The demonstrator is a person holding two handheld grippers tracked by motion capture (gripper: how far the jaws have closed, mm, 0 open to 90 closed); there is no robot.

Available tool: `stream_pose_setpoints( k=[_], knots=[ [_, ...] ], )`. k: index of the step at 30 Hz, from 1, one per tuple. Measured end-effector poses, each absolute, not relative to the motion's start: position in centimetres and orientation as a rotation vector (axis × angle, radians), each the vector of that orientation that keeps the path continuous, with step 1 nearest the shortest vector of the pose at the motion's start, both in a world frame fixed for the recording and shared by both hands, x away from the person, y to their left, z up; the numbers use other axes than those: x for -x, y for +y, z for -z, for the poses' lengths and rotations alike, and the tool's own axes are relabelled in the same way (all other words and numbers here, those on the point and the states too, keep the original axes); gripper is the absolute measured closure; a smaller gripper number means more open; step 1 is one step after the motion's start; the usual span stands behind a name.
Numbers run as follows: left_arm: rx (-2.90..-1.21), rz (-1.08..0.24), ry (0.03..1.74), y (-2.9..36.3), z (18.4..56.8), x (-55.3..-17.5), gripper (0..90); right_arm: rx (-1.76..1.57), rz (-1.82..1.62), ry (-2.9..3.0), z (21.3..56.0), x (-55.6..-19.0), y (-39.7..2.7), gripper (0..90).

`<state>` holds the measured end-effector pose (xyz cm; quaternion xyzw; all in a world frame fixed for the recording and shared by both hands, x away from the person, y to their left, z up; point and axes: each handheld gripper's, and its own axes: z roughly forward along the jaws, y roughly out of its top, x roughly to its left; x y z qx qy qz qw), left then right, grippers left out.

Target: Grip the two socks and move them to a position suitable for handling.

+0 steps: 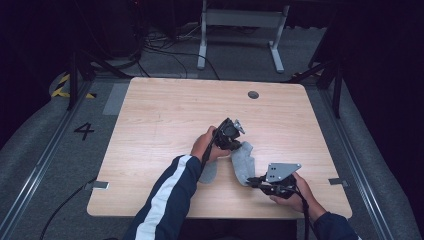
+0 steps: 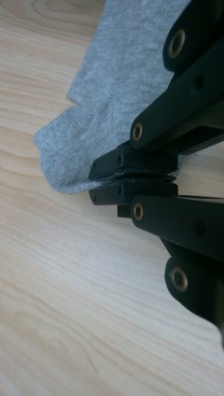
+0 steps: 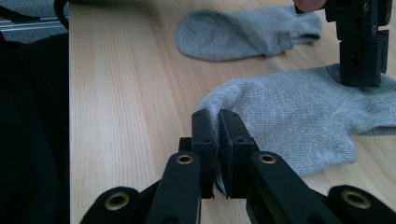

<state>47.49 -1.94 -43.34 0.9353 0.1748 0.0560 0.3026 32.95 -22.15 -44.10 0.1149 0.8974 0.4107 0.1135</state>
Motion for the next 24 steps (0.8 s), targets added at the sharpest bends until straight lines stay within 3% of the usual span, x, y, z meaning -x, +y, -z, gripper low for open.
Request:
stream_pose_setpoints(
  k=[14, 24],
  knots=[
    [-2.417, -0.226, 0.504, 4.5, 40.5, -47.7, 87.0, -0.170, -1.287, 2.572, 41.1, -34.5, -16.9, 86.0],
    [-2.447, -0.236, 0.591, 8.4, 42.2, -48.3, 86.9, -0.110, -1.258, 2.641, 43.5, -35.6, -11.7, 86.0]
  ],
)
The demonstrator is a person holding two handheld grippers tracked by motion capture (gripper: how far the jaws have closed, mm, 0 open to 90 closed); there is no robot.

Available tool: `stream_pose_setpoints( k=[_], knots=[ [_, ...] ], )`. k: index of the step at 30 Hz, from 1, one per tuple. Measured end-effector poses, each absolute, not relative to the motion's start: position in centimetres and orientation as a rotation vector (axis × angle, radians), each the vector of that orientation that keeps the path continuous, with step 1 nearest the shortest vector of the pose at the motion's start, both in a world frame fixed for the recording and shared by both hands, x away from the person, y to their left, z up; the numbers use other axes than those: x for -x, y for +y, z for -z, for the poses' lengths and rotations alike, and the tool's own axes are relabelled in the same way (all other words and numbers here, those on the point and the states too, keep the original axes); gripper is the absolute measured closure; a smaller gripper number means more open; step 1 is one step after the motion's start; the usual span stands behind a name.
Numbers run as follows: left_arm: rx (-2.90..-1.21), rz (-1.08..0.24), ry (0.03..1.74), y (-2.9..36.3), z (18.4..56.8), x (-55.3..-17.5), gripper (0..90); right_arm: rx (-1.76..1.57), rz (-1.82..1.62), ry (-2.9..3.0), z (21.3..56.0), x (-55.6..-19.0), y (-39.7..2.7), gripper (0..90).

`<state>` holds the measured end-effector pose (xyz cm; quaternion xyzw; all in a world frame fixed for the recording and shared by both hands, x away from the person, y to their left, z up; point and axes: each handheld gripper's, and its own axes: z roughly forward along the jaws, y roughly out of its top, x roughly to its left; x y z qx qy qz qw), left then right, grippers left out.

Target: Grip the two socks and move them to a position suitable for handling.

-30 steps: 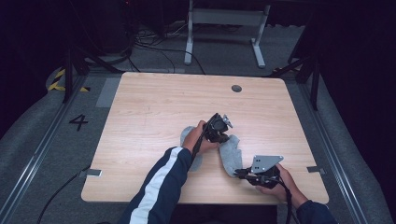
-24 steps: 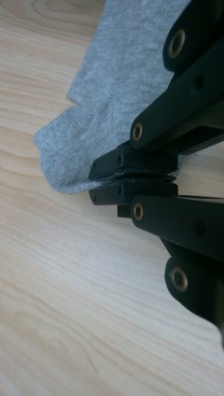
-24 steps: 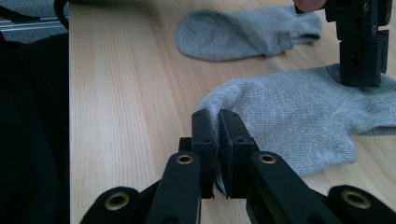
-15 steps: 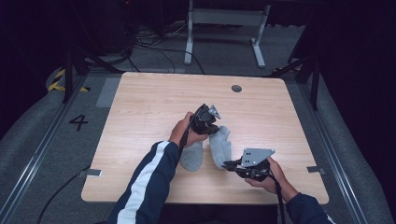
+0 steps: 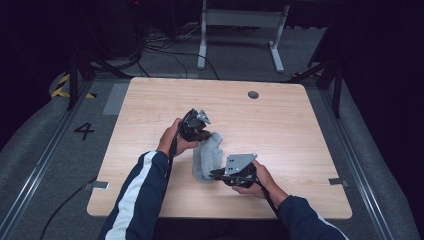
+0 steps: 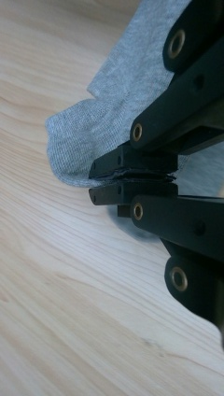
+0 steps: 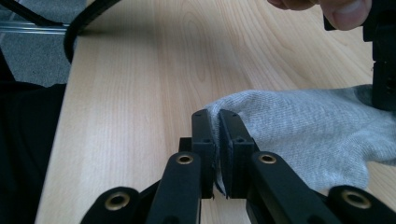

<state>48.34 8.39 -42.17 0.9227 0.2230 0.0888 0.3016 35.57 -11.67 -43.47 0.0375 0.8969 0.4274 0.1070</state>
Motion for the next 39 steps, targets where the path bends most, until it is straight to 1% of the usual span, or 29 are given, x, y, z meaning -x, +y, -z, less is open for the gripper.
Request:
stream_pose_setpoints(
  k=[4, 6, 9, 11, 15, 18, 20, 23, 24, 27, 30, 33, 36, 39],
  knots=[
    [-2.454, -0.239, 0.626, 9.1, 43.2, -48.5, 86.9, -0.137, -1.243, 2.684, 44.6, -36.3, -11.0, 86.0],
    [-2.461, -0.211, 0.660, 9.6, 44.3, -48.7, 86.9, -0.153, -1.206, 2.721, 45.4, -36.7, -10.5, 85.9],
    [-2.485, -0.183, 0.660, 9.9, 45.4, -48.5, 86.8, -0.139, -1.125, 2.776, 46.3, -36.7, -10.5, 85.9],
    [-2.476, -0.168, 0.649, 10.0, 45.5, -48.2, 86.7, -0.138, -1.108, 2.811, 46.9, -36.5, -11.5, 85.8],
    [-2.463, -0.152, 0.630, 9.9, 45.8, -46.8, 86.7, -0.155, -1.107, 2.848, 46.9, -36.6, -13.0, 85.8],
    [-2.425, -0.106, 0.629, 10.1, 46.1, -45.6, 86.6, -0.131, -1.081, 2.867, 46.7, -35.8, -14.1, 85.8],
    [-2.397, -0.082, 0.603, 10.2, 46.4, -44.0, 86.6, -0.121, -1.076, 2.881, 46.7, -35.0, -15.1, 85.8],
    [-2.394, -0.098, 0.585, 10.3, 46.1, -43.3, 86.6, -0.135, -1.064, 2.862, 46.6, -34.1, -16.2, 85.6],
    [-2.372, -0.107, 0.560, 10.4, 45.6, -43.1, 86.6, -0.134, -1.067, 2.855, 46.6, -34.0, -16.3, 85.6],
    [-2.348, -0.134, 0.556, 10.4, 44.7, -43.0, 86.6, -0.119, -1.073, 2.832, 46.3, -33.8, -16.3, 85.6],
    [-2.316, -0.186, 0.561, 10.6, 43.7, -43.3, 86.5, -0.122, -1.140, 2.768, 45.2, -33.6, -16.1, 85.5],
    [-2.286, -0.186, 0.606, 10.7, 43.9, -43.8, 86.2, -0.124, -1.176, 2.733, 44.6, -33.5, -15.5, 85.5],
    [-2.335, -0.202, 0.605, 10.2, 44.7, -44.0, 86.1, -0.106, -1.153, 2.746, 44.9, -33.4, -14.6, 85.5],
    [-2.396, -0.207, 0.597, 9.6, 45.6, -44.0, 86.0, -0.088, -1.069, 2.794, 45.9, -33.3, -13.9, 85.3]
  ],
)
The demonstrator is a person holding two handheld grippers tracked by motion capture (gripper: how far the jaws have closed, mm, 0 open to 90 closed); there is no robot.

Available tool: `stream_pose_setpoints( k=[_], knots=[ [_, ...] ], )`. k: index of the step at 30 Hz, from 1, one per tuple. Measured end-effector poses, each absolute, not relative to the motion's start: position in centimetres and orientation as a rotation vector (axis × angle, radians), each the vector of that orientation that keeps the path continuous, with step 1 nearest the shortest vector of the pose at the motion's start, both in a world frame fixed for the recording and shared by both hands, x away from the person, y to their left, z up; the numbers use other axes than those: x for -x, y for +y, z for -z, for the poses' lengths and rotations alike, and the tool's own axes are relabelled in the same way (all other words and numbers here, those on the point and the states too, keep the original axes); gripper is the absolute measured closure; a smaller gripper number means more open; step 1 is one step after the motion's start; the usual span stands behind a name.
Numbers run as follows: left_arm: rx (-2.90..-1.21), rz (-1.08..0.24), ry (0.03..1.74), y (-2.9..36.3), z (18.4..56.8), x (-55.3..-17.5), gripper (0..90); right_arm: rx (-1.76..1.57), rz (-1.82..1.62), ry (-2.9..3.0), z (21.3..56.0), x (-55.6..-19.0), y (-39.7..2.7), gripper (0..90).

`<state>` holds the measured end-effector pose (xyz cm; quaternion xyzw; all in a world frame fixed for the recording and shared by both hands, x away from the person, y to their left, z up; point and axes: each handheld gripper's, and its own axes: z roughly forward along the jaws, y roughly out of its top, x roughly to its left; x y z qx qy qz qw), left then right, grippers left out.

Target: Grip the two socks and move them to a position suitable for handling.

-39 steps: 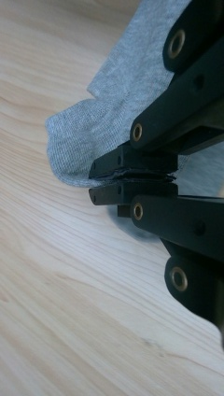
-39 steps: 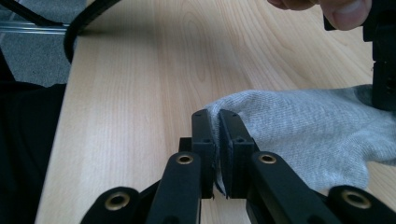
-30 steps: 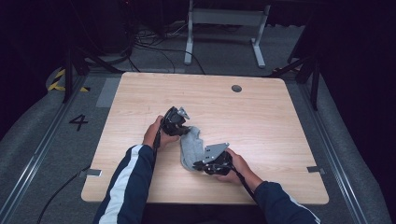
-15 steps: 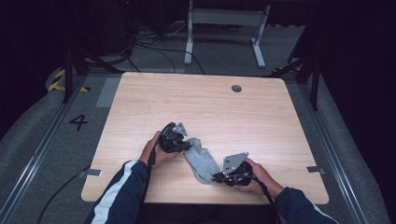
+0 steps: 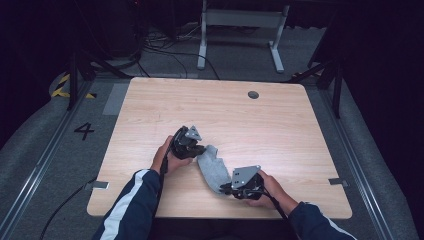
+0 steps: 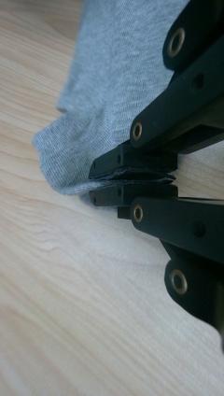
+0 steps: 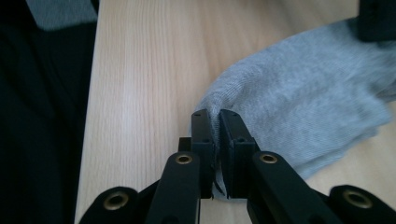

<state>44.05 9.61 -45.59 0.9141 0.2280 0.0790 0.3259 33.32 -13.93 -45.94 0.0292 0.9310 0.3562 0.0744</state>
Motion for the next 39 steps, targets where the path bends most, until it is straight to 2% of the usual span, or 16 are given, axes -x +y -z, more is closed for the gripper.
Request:
stream_pose_setpoints(
  k=[4, 7, 13, 16, 19, 21, 26, 29, 32, 39],
  knots=[
    [-2.412, -0.204, 0.594, 9.2, 46.1, -44.0, 84.7, -0.101, -1.035, 2.833, 46.3, -33.5, -14.3, 84.9],
    [-2.398, -0.213, 0.614, 9.4, 45.9, -43.9, 79.6, -0.104, -1.039, 2.832, 46.4, -33.4, -14.4, 84.2],
    [-2.380, -0.225, 0.624, 9.6, 45.9, -43.8, 79.5, -0.107, -1.069, 2.824, 45.9, -33.1, -14.7, 80.5],
    [-2.387, -0.228, 0.630, 9.5, 46.3, -43.8, 81.6, -0.113, -1.089, 2.824, 45.6, -32.8, -15.0, 76.3],
    [-2.375, -0.260, 0.644, 9.5, 46.0, -43.6, 76.9, -0.103, -1.093, 2.799, 45.0, -32.4, -15.1, 66.6],
    [-2.350, -0.266, 0.618, 9.6, 45.2, -43.1, 75.8, -0.149, -1.113, 2.762, 44.4, -32.6, -15.4, 64.0],
    [-2.324, -0.253, 0.537, 9.8, 43.4, -40.3, 74.9, -0.342, -1.169, 2.648, 43.8, -34.8, -16.5, 65.5],
    [-2.351, -0.233, 0.466, 8.9, 43.8, -37.9, 74.9, -0.424, -1.161, 2.598, 43.9, -36.6, -16.3, 66.0],
    [-2.393, -0.202, 0.399, 7.5, 44.7, -35.8, 78.8, -0.470, -1.153, 2.579, 44.3, -38.2, -15.7, 66.1],
    [-2.438, -0.156, 0.351, 5.3, 46.5, -34.7, 82.0, -0.473, -1.083, 2.599, 45.7, -39.9, -13.8, 64.2]
  ],
)
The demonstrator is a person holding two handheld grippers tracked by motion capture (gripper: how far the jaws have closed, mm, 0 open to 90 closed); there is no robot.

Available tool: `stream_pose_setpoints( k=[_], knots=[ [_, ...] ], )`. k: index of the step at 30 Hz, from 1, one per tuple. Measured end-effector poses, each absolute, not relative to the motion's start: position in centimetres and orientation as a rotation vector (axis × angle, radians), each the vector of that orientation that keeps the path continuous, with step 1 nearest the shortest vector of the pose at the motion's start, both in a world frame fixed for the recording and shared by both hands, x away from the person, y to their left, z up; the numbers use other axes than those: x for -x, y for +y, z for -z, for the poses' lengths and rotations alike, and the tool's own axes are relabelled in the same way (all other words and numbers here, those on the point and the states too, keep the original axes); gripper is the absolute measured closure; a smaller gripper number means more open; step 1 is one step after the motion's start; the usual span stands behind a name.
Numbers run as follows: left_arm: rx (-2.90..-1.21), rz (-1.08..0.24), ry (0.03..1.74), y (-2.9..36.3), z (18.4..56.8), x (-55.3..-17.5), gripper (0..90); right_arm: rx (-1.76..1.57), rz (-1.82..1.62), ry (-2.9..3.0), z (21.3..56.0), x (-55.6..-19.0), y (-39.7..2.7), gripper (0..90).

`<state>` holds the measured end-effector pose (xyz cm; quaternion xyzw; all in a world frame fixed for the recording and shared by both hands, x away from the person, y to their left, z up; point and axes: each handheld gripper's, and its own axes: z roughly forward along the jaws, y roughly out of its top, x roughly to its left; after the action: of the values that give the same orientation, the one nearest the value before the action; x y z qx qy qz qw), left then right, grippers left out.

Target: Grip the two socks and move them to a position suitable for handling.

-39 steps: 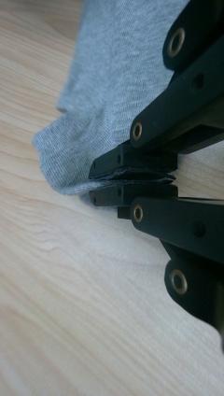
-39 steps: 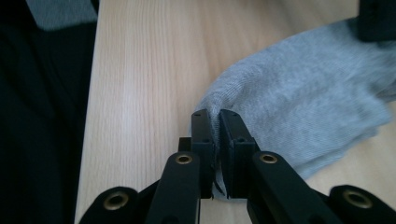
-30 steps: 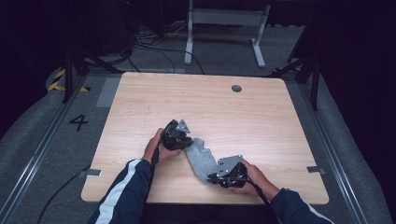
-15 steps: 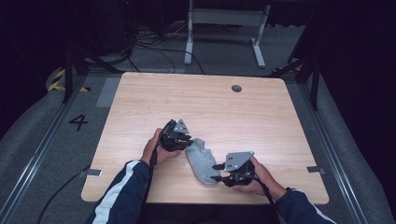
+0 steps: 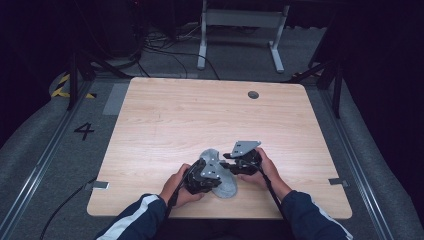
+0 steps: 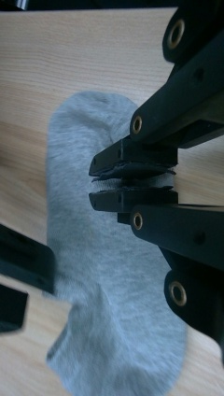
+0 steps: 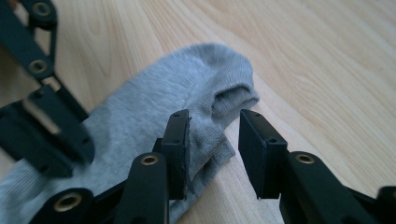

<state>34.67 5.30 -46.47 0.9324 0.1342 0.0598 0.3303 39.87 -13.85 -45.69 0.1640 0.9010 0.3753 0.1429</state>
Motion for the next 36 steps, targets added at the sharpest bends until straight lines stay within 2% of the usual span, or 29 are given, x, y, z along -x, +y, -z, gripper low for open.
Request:
stream_pose_setpoints(
  k=[3, 5, 6, 7, 9, 11, 18, 28, 30, 34, 36],
  knots=[
    [-2.406, -0.096, 0.385, 5.6, 46.9, -35.1, 82.2, -0.514, -1.047, 2.617, 46.5, -40.4, -13.6, 64.0],
    [-2.397, -0.080, 0.391, 5.8, 47.0, -35.3, 82.4, -0.530, -1.049, 2.638, 47.0, -40.6, -13.7, 70.1],
    [-2.389, -0.070, 0.398, 5.9, 47.1, -35.4, 82.7, -0.542, -1.087, 2.652, 47.2, -40.8, -14.1, 77.6],
    [-2.389, -0.070, 0.398, 5.9, 47.1, -35.4, 82.7, -0.542, -1.087, 2.652, 47.2, -40.8, -14.1, 77.6],
    [-2.390, -0.071, 0.402, 5.9, 47.1, -35.3, 82.7, -0.504, -1.064, 2.656, 46.9, -40.5, -14.4, 86.3],
    [-2.383, -0.068, 0.408, 5.9, 47.1, -35.3, 82.7, -0.488, -1.063, 2.650, 46.6, -40.3, -14.5, 87.3],
    [-2.409, -0.083, 0.394, 5.8, 46.7, -35.4, 78.6, -0.514, -1.008, 2.633, 46.5, -40.0, -15.1, 87.4],
    [-2.373, -0.088, 0.354, 5.6, 45.3, -34.6, 78.9, -0.567, -1.018, 2.617, 47.2, -40.0, -14.8, 87.3],
    [-2.412, -0.097, 0.345, 5.3, 45.9, -34.7, 78.8, -0.582, -1.037, 2.610, 47.2, -40.0, -15.0, 86.6],
    [-2.420, -0.115, 0.349, 5.5, 45.9, -35.1, 76.1, -0.578, -1.061, 2.586, 46.8, -39.7, -15.3, 76.8],
    [-2.390, -0.152, 0.359, 6.2, 45.2, -35.6, 75.1, -0.566, -1.061, 2.571, 46.5, -39.6, -15.5, 75.1]
  ],
)
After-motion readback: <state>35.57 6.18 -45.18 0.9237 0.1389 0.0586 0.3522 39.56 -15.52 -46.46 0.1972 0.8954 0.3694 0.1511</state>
